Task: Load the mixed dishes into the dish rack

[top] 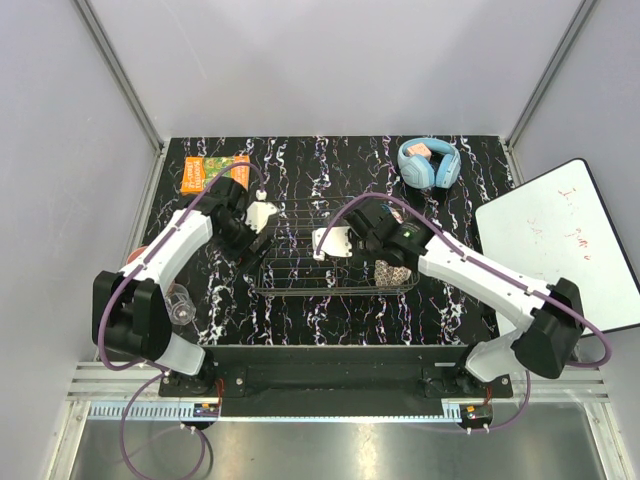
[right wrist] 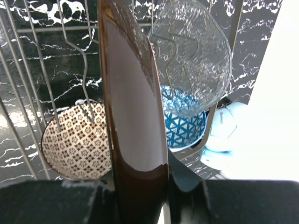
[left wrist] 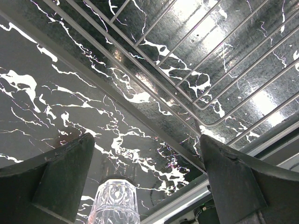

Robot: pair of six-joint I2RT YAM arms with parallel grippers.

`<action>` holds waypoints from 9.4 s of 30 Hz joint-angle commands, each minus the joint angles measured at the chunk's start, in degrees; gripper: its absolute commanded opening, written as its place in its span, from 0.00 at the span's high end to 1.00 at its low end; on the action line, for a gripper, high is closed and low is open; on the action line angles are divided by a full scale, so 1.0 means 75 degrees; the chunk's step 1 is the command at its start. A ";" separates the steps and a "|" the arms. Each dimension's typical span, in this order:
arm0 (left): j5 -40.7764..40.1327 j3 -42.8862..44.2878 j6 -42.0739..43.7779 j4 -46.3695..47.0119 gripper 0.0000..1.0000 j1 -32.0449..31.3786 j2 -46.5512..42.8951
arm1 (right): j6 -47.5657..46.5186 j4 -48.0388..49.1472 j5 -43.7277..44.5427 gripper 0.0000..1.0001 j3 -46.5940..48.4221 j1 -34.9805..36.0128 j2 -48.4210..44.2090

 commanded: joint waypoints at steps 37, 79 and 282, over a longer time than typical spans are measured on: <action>0.0195 -0.0216 0.0247 0.0153 0.01 0.0349 -0.0378 | 0.0448 0.1344 -0.0107 0.75 -0.0369 -0.0535 0.1237; -0.1069 -0.0169 0.0822 -0.0459 0.08 0.4767 -0.3426 | 0.7152 0.4108 -0.0317 0.25 -0.1902 0.0239 -0.3004; 0.5633 -0.0204 0.1688 -0.2320 0.01 0.5869 -0.3390 | 0.6906 -0.3379 -0.0071 1.00 0.9229 0.0907 0.6991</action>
